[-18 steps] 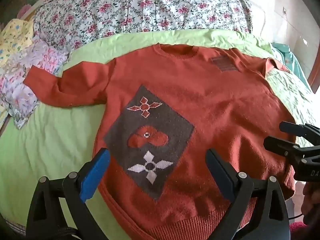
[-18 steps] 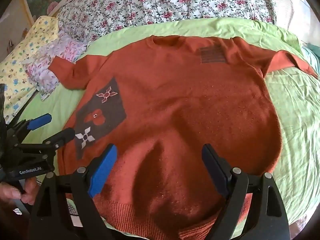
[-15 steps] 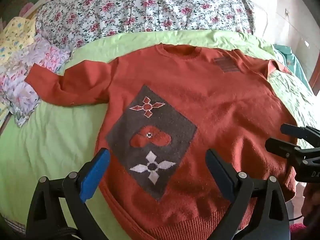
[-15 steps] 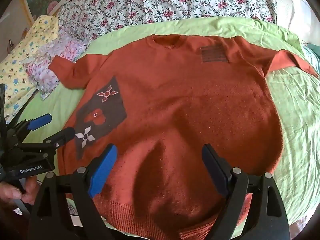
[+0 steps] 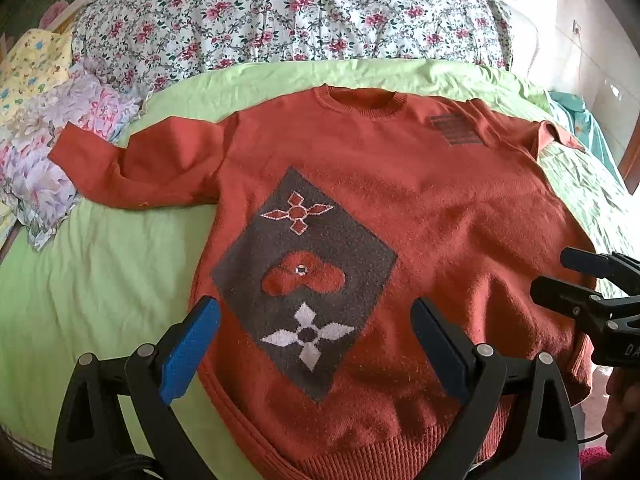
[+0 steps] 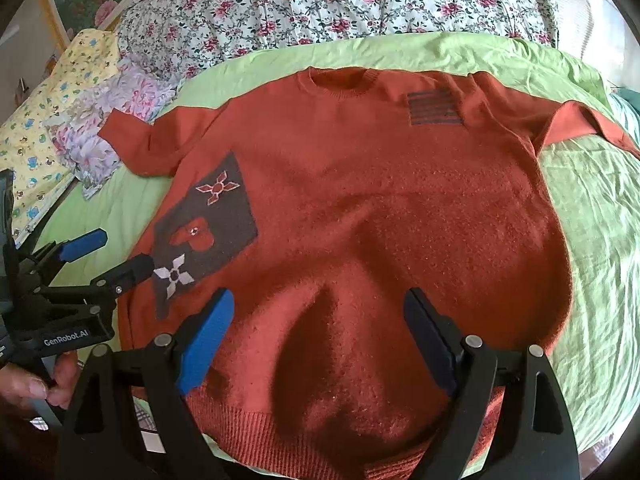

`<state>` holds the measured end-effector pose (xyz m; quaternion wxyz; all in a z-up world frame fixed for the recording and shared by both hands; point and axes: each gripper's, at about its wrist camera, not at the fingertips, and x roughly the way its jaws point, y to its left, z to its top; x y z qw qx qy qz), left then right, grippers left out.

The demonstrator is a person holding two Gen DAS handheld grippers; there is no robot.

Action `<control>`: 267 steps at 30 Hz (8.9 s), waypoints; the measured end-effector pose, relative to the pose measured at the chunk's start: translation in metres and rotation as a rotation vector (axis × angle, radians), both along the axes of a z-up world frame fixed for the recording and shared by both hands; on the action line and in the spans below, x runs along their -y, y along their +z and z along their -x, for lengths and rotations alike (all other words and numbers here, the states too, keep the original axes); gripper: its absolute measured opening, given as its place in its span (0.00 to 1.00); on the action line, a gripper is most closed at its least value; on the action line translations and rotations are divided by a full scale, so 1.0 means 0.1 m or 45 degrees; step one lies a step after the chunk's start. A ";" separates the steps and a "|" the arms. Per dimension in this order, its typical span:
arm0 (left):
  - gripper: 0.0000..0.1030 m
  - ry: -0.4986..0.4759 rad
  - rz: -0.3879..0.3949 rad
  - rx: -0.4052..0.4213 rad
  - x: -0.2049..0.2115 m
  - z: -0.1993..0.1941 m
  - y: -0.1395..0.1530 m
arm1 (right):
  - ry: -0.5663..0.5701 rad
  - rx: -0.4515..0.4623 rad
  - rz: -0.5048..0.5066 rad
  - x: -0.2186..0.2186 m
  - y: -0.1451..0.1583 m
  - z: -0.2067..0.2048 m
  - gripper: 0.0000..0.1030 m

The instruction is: Fold small clothes

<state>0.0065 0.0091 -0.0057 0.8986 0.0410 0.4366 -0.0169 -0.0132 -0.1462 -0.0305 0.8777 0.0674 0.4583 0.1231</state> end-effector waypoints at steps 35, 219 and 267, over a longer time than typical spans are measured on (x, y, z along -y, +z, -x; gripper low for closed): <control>0.94 0.014 -0.028 -0.061 -0.02 -0.07 -0.09 | 0.004 -0.010 0.016 -0.02 -0.01 -0.05 0.84; 0.50 1.121 0.445 -0.002 -3.79 -2.10 -0.34 | -0.071 -0.242 -0.383 0.58 -0.15 -1.61 0.39; 0.06 -0.264 0.293 -0.033 1.07 -2.53 -0.23 | -0.416 -0.197 -0.500 1.52 -0.31 -1.24 0.39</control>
